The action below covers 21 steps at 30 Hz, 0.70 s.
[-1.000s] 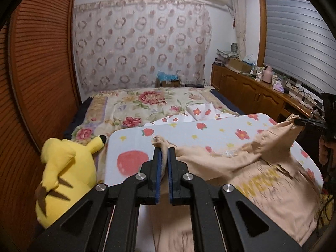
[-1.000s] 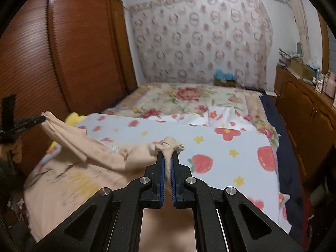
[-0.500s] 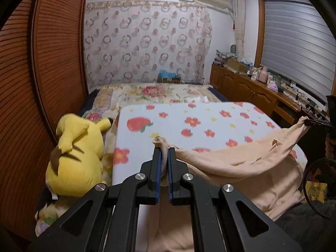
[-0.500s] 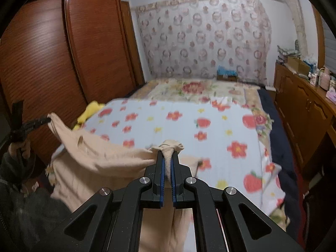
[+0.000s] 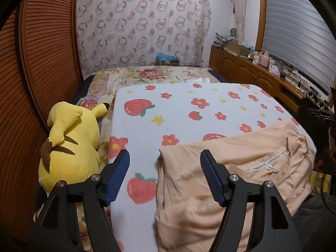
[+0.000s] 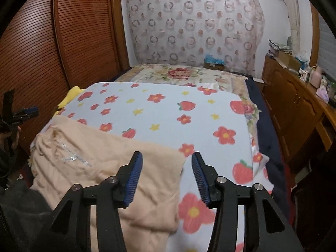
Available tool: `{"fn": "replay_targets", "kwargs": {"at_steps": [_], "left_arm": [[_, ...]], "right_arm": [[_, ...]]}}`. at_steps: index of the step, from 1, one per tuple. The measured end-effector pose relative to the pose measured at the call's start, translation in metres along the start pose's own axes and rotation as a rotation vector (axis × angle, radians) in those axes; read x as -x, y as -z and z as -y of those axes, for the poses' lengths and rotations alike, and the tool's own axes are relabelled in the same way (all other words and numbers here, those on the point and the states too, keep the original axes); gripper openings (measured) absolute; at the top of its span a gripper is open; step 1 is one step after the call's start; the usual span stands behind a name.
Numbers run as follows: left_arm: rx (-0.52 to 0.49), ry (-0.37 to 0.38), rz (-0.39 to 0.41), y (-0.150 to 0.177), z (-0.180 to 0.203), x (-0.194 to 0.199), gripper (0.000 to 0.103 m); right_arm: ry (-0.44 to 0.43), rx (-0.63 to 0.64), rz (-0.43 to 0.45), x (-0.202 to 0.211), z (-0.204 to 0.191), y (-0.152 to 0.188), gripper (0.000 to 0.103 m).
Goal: Fold small clothes
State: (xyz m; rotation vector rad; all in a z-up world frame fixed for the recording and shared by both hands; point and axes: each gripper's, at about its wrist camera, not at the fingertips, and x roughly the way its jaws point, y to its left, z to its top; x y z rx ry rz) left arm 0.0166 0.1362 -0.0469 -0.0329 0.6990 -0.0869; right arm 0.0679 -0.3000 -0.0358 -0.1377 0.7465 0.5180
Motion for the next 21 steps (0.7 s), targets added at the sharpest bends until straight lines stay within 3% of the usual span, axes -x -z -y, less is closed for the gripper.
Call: {"fn": "replay_targets", "kwargs": {"at_steps": [11, 21], "left_arm": [[0.009, 0.003, -0.121, -0.008, -0.012, -0.063, 0.071], [0.020, 0.005, -0.182, -0.001, -0.015, -0.080, 0.071]], "right_arm": [[0.001, -0.039, -0.132, -0.094, 0.002, -0.002, 0.058], [0.002, -0.044, -0.182, -0.107, -0.002, -0.008, 0.060]]}}
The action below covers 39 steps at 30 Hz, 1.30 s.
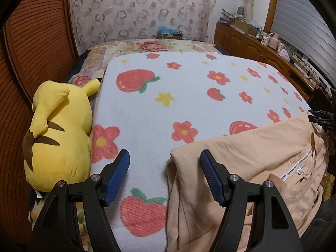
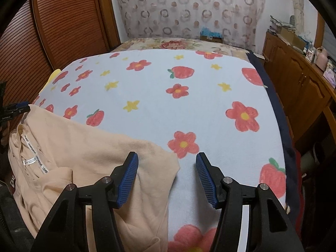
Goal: Fold small clothes
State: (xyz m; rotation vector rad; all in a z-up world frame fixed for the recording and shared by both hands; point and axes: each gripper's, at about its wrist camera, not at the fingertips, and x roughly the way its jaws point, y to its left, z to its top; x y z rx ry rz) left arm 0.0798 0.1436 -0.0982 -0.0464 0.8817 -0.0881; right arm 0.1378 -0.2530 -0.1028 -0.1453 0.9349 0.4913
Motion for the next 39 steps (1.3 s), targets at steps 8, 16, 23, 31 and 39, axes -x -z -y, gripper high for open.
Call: {"fn": "replay_targets", "kwargs": {"at_steps": [8, 16, 23, 31, 39], "left_arm": [[0.009, 0.037, -0.044, 0.006, 0.002, -0.007, 0.064], [-0.039, 0.105, -0.035, 0.009, 0.017, -0.003, 0.021], [-0.040, 0.064, 0.081, 0.014, 0.023, 0.025, 0.006], [-0.036, 0.061, 0.321, -0.004, 0.036, 0.123, 0.006], [-0.055, 0.058, 0.579, -0.043, 0.039, 0.219, 0.006]], "right_arm": [[-0.029, 0.013, -0.017, 0.004, 0.002, 0.006, 0.061], [-0.068, 0.091, -0.037, 0.006, -0.017, 0.012, 0.037], [-0.113, 0.105, -0.005, 0.027, -0.013, 0.014, 0.012], [-0.115, 0.128, 0.210, 0.140, -0.014, -0.003, 0.011], [-0.061, 0.175, 0.441, 0.255, -0.015, -0.034, 0.011]]}}
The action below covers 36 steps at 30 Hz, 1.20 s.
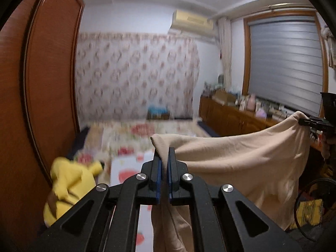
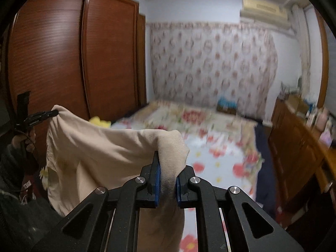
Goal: Fold small clothes
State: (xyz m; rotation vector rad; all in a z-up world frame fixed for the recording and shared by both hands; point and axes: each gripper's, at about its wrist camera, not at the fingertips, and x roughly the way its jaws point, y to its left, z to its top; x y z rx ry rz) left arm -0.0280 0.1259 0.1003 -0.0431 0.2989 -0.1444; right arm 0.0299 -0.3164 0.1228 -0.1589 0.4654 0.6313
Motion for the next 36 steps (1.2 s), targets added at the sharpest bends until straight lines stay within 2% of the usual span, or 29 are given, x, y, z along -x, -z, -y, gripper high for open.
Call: {"fn": "replay_targets", "kwargs": {"at_steps": [6, 9, 13, 20, 26, 29, 33, 36], "left_arm": [[-0.081, -0.038, 0.170, -0.061, 0.008, 0.039, 0.006], [-0.105, -0.051, 0.228, -0.079, 0.007, 0.053, 0.006], [-0.114, -0.073, 0.294, -0.101, 0.004, 0.071, 0.005], [-0.126, -0.091, 0.382, -0.128, 0.004, 0.110, 0.005], [-0.141, -0.107, 0.412, -0.137, 0.008, 0.125, 0.006], [-0.152, -0.116, 0.408, -0.135, 0.011, 0.122, 0.006], [-0.139, -0.110, 0.352, -0.132, 0.011, 0.092, 0.006], [-0.130, -0.125, 0.288, -0.127, 0.004, 0.046, 0.006]], "right_arm": [[0.038, 0.078, 0.115, 0.056, -0.002, -0.058, 0.011], [0.066, 0.113, 0.138, 0.078, -0.004, -0.082, 0.011], [0.099, 0.173, 0.176, 0.104, -0.020, -0.102, 0.011], [0.122, 0.243, 0.268, 0.146, -0.050, -0.113, 0.011], [0.139, 0.269, 0.296, 0.149, -0.054, -0.101, 0.011], [0.133, 0.274, 0.292, 0.128, -0.052, -0.087, 0.011], [0.127, 0.240, 0.244, 0.106, -0.040, -0.091, 0.011], [0.125, 0.228, 0.198, 0.073, -0.029, -0.092, 0.011]]}}
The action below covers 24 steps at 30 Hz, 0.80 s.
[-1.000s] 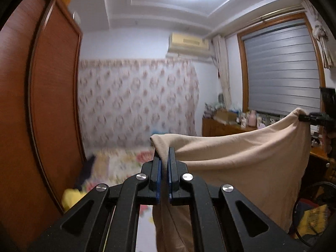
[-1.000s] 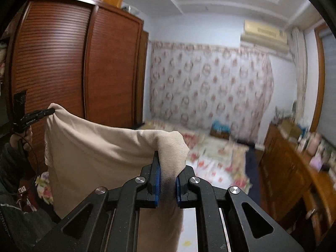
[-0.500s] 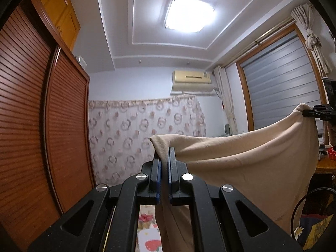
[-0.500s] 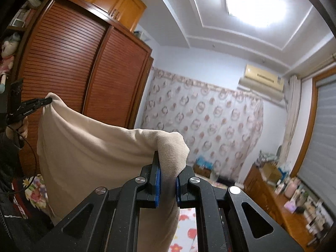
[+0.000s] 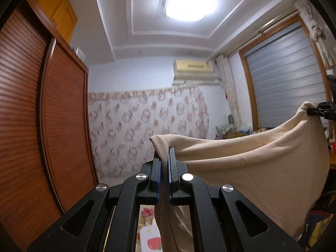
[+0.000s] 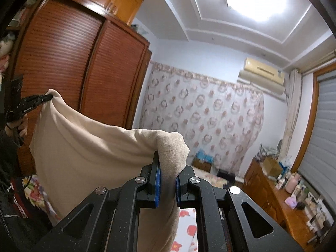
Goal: Fold small clothes
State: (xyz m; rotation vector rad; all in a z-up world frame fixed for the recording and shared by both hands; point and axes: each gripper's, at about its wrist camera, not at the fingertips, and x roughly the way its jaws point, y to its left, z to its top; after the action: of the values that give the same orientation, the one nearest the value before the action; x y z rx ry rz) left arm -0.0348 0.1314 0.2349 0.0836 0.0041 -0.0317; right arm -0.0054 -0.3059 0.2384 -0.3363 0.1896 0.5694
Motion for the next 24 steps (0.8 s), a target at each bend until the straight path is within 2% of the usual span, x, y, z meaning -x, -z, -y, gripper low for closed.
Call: {"fn": "replay_targets", "kwargs": {"at_steps": [3, 6, 10, 13, 17, 23, 24], "left_arm": [[0.027, -0.004, -0.090, 0.029, -0.002, -0.059, 0.006], [0.055, -0.015, -0.178, 0.072, -0.009, -0.128, 0.006], [0.066, -0.030, -0.276, 0.126, -0.007, -0.194, 0.006], [0.066, -0.031, -0.376, 0.163, -0.003, -0.241, 0.006], [0.058, -0.038, -0.437, 0.191, 0.003, -0.276, 0.006], [0.054, -0.042, -0.512, 0.216, 0.002, -0.322, 0.006], [0.054, -0.041, -0.523, 0.220, 0.001, -0.329, 0.006]], "right_arm": [[0.004, -0.016, -0.066, -0.054, 0.009, 0.018, 0.011], [0.001, -0.050, -0.128, -0.117, 0.021, 0.044, 0.011], [-0.019, -0.105, -0.195, -0.201, 0.036, 0.082, 0.011], [-0.029, -0.151, -0.282, -0.266, 0.044, 0.112, 0.011], [-0.022, -0.182, -0.375, -0.339, 0.052, 0.139, 0.011], [-0.015, -0.219, -0.453, -0.413, 0.068, 0.153, 0.011], [-0.013, -0.226, -0.462, -0.423, 0.069, 0.147, 0.011]]}}
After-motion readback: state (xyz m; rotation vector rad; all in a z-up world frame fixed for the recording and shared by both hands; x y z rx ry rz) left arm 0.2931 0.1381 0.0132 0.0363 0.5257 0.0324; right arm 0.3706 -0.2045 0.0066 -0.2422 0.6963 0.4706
